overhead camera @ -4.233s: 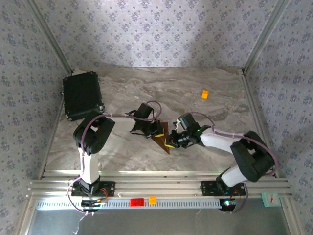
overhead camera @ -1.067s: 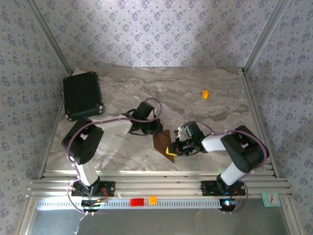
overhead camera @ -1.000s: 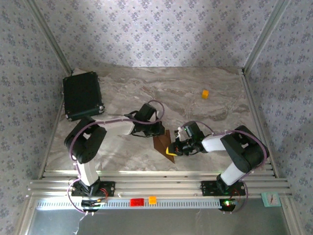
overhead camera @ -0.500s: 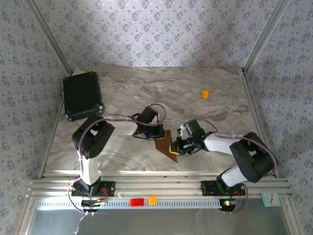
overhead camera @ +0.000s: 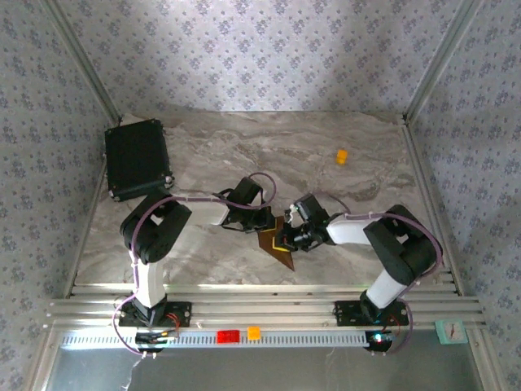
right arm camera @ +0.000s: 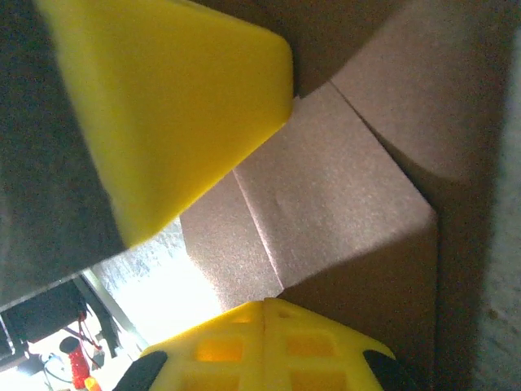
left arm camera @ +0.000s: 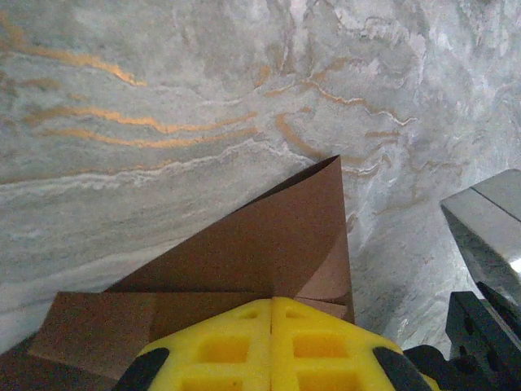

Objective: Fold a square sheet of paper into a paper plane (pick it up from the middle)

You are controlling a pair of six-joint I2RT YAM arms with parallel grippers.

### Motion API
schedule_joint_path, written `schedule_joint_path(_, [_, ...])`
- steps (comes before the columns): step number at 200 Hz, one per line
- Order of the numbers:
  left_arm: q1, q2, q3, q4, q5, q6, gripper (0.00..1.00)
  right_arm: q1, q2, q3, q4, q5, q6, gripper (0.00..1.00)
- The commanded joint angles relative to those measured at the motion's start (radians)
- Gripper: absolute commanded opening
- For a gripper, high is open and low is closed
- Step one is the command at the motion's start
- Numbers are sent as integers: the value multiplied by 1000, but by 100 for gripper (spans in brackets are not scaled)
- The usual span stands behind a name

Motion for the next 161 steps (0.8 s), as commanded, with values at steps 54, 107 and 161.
schedule_joint_path(54, [15, 79, -47, -38, -62, 5, 7, -12, -204, -216, -155, -16, -12, 9])
schedule_joint_path(107, [16, 76, -34, -52, -59, 12, 7, -19, -355, -165, -261, 17, -9, 9])
schedule_joint_path(161, [15, 77, -30, -56, -59, 11, 7, -15, -163, -31, -140, -15, -22, 9])
